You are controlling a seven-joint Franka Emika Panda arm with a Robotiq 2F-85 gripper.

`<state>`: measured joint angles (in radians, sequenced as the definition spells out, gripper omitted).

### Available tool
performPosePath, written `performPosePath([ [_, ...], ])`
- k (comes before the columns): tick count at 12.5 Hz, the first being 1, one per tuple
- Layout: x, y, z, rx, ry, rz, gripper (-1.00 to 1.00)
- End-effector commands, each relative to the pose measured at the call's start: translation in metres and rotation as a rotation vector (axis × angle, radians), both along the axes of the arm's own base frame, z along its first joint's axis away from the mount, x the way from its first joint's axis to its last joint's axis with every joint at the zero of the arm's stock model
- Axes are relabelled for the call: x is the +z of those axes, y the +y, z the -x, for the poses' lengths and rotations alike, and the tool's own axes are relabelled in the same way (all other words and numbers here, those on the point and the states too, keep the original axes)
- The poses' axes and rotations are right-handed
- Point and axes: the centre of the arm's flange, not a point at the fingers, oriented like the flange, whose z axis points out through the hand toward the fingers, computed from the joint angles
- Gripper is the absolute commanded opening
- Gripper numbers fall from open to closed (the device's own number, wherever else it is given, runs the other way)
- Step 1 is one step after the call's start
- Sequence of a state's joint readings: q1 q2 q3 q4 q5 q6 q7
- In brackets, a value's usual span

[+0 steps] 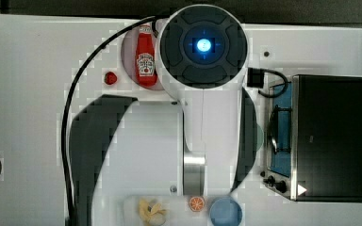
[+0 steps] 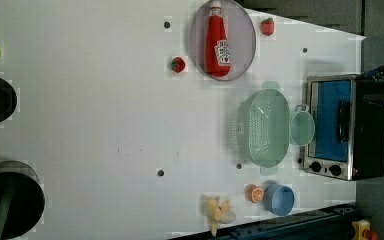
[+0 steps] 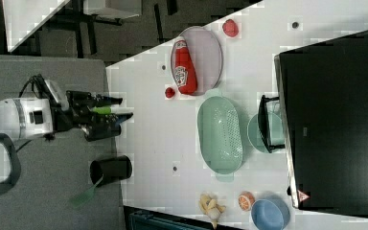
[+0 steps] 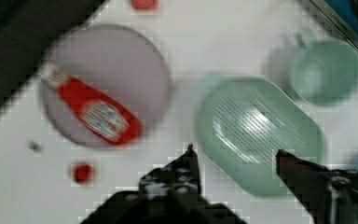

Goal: Drag strainer right to left.

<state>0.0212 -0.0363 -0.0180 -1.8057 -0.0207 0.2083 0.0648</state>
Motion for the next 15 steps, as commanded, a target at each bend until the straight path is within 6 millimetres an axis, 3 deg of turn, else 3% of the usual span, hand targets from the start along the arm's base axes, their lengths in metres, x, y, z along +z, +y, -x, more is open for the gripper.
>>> performPosePath([
  [1, 0.081, -0.023, 0.181, -0.050, -0.005, -0.008, 0.58],
  [3, 0.076, -0.023, 0.179, -0.050, 0.006, -0.007, 0.99],
  [5, 0.050, -0.021, 0.174, -0.048, 0.058, -0.005, 1.00],
  [10, -0.073, -0.016, 0.139, -0.112, 0.103, 0.003, 1.00],
  [15, -0.194, -0.006, 0.107, -0.366, 0.017, 0.007, 1.00],
])
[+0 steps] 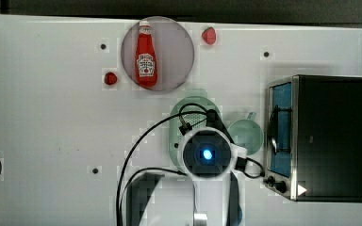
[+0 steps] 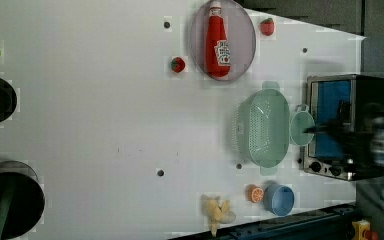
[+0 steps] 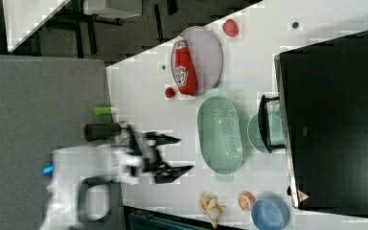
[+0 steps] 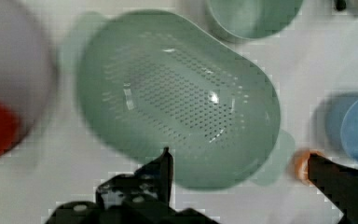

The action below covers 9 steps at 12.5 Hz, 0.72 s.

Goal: Drag strainer right to left.

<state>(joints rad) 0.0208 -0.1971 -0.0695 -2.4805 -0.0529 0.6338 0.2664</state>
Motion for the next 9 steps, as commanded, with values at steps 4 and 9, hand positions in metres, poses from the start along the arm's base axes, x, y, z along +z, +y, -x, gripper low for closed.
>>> performPosePath([
  [4, -0.084, 0.024, -0.024, -0.377, -0.052, 0.025, 1.00],
  [9, -0.158, 0.043, -0.030, -0.395, -0.088, 0.010, 1.00],
])
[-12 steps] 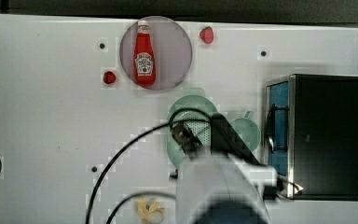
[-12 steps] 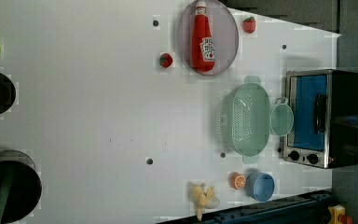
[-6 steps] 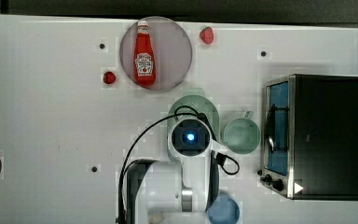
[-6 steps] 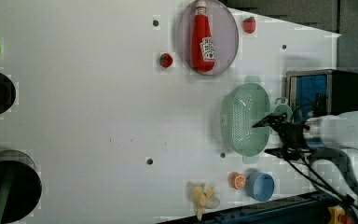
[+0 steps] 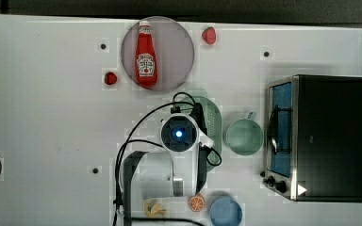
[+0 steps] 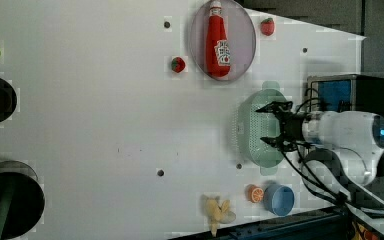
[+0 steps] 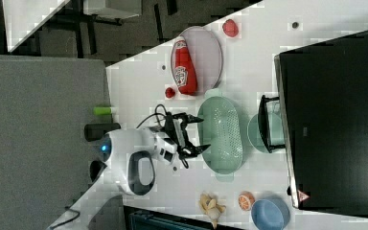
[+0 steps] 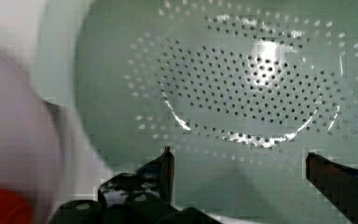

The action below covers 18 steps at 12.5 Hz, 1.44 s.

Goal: Drag strainer right to left.

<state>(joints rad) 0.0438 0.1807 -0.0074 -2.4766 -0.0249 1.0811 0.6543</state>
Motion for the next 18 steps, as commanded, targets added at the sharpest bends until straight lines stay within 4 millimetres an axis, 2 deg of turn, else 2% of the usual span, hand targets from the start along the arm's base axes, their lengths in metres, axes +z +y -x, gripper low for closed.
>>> performPosePath([
  [1, -0.032, 0.003, 0.005, -0.078, -0.014, 0.005, 1.00],
  [4, -0.056, 0.004, 0.008, -0.078, -0.010, 0.003, 1.00],
  [7, -0.063, 0.017, 0.008, -0.132, -0.019, -0.003, 1.00],
  [14, -0.064, 0.077, 0.015, -0.055, -0.006, -0.012, 1.00],
  [18, -0.066, 0.108, 0.015, -0.117, 0.022, -0.004, 1.00],
])
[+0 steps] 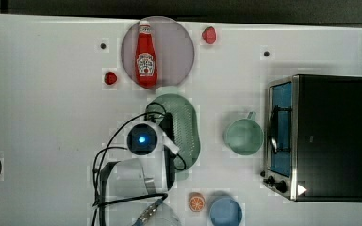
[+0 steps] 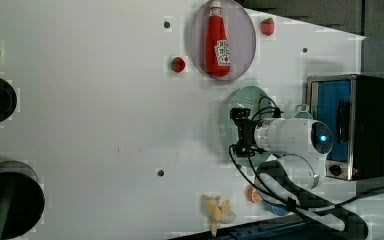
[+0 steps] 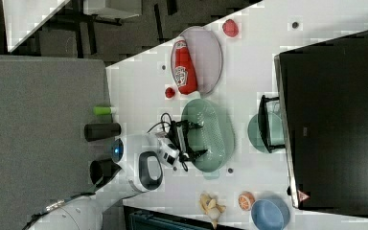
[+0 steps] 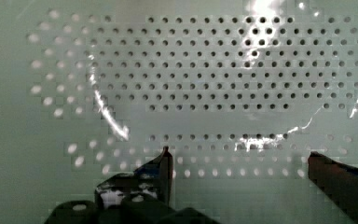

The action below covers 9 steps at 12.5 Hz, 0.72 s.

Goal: Drag strainer right to left.

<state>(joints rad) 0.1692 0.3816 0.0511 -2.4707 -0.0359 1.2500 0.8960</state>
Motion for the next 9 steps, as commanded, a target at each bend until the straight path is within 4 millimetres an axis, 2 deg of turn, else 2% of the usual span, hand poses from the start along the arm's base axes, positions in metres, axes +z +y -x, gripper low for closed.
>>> performPosePath([
  [1, 0.013, 0.030, -0.007, -0.072, 0.005, 0.013, 1.00],
  [5, 0.014, 0.066, -0.012, -0.083, 0.029, 0.026, 1.00],
  [9, 0.011, 0.115, -0.016, -0.121, 0.015, 0.016, 1.00],
])
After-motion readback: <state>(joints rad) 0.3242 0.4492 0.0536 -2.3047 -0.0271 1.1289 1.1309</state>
